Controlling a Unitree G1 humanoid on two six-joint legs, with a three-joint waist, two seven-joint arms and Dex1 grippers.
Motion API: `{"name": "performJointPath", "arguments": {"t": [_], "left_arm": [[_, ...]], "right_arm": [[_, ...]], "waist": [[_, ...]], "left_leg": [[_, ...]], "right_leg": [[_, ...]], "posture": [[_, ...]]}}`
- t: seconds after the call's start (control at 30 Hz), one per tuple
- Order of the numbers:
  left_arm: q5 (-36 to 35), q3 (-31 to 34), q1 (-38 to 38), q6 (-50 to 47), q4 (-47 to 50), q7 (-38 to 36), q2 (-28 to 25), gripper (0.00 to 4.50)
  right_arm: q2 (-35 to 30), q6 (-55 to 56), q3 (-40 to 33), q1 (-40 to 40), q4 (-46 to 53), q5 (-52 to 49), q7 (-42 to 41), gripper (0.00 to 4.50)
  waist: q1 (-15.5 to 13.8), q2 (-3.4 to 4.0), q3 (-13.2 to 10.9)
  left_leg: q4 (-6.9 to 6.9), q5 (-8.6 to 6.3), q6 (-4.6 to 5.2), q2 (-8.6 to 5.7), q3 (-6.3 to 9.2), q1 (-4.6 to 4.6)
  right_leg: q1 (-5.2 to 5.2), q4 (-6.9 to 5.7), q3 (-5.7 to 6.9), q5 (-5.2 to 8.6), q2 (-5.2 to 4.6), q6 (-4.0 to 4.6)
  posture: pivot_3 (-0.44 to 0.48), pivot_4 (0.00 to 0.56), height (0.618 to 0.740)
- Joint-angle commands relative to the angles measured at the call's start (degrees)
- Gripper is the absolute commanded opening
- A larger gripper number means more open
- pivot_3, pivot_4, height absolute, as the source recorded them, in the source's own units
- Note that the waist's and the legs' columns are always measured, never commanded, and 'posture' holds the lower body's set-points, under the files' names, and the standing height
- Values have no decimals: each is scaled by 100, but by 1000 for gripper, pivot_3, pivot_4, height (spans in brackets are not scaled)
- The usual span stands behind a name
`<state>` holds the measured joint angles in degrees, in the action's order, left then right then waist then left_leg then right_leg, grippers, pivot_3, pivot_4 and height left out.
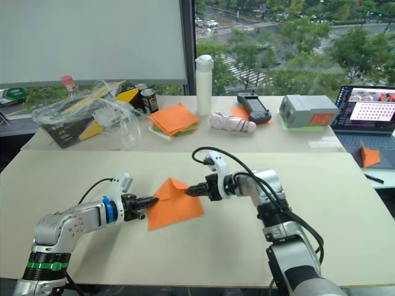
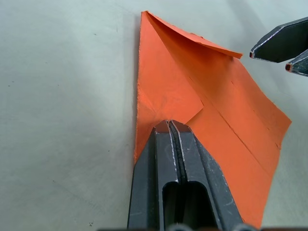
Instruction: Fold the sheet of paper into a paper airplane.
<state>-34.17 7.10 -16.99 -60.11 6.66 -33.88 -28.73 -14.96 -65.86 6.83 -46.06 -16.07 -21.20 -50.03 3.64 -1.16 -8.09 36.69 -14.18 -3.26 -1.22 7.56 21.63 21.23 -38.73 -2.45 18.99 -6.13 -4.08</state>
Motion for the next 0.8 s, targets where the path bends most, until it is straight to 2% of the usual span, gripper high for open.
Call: {"name": "performJointPath", "arguments": {"t": [0.03,0.53,0.8], "left_arm": [[48,-114,162,-178,-84,99,11,0],[41,-97,169,-189,-80,109,11,0],[37,-87,171,-198,-76,110,2,0]], "right_arm": [[7,-108,-253,-220,-127,-174,145,2248],[-95,451,-133,-413,-945,-13,257,2248],[-56,359,-21,-335,-843,-77,226,2248]], "waist": [[1,0,0],[20,0,0],[19,0,0]], "left_leg": [[0,0,0,0,0,1],[0,0,0,-1,-2,1],[0,0,0,0,-2,0]], "right_leg": [[0,0,0,0,0,0],[0,-1,-1,0,0,0],[0,-2,-1,0,0,0]], "posture": [[0,150,740],[0,150,740],[0,150,740]]}}
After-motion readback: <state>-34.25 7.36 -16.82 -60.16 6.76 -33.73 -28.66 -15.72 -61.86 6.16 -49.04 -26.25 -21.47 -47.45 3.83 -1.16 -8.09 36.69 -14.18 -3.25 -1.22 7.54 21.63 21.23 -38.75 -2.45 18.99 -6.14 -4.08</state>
